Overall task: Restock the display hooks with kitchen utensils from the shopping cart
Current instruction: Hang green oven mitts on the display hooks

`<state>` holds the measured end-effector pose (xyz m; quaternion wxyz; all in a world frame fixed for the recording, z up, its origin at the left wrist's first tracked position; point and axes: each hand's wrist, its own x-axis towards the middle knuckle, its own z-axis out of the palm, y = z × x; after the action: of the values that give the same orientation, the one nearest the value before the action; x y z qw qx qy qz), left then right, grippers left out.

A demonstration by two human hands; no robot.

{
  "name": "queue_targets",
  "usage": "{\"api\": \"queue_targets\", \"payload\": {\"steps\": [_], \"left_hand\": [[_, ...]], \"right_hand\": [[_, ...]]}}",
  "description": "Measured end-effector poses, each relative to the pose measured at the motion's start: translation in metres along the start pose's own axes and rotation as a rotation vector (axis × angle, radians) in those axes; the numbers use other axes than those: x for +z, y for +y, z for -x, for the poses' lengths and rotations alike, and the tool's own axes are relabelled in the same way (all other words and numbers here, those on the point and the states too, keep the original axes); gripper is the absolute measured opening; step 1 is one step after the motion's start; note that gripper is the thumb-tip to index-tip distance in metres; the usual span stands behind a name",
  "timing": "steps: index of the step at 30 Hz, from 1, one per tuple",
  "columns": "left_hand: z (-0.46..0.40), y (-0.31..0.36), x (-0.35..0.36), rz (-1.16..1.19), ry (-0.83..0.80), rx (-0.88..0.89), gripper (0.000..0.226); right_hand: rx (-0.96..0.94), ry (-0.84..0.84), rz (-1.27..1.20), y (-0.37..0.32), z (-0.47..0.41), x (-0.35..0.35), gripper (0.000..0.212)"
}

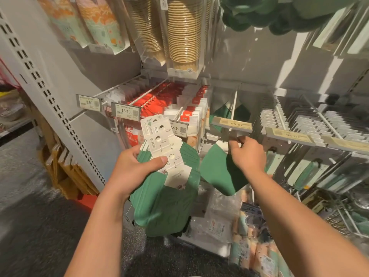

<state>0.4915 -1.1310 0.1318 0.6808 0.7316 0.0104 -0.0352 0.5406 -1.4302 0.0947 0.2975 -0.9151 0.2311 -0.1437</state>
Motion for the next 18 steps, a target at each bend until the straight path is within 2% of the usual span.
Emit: {"api": "queue_targets", "payload": {"steps": [5, 7, 10, 12, 14, 18], "left_hand": [[0.001, 0.003, 0.001, 0.007, -0.011, 0.013, 0.03], [0.002, 0.003, -0.001, 0.014, -0.016, 0.028, 0.031], [0.003, -0.001, 0.001, 0.011, -0.017, 0.059, 0.031], [0.003, -0.005, 0.005, 0.0, -0.017, 0.068, 0.031], [0.002, -0.011, 0.011, -0.004, -0.016, 0.065, 0.033], [-0.003, -0.021, 0.027, 0.045, -0.042, 0.044, 0.037]], "right_hand": [[0.206, -0.102, -0.13, 0.001, -0.022, 0.004, 0.02], [0.203, -0.134, -0.212, 0.004, -0.023, 0.01, 0.03], [0.23, -0.184, -0.317, 0.011, -0.011, 0.018, 0.064], [0.243, -0.167, -0.344, 0.016, 0.002, 0.022, 0.069], [0.225, -0.114, -0.397, 0.017, 0.018, 0.025, 0.059], [0.107, -0.022, -0.631, 0.001, 0.053, 0.019, 0.018]]}}
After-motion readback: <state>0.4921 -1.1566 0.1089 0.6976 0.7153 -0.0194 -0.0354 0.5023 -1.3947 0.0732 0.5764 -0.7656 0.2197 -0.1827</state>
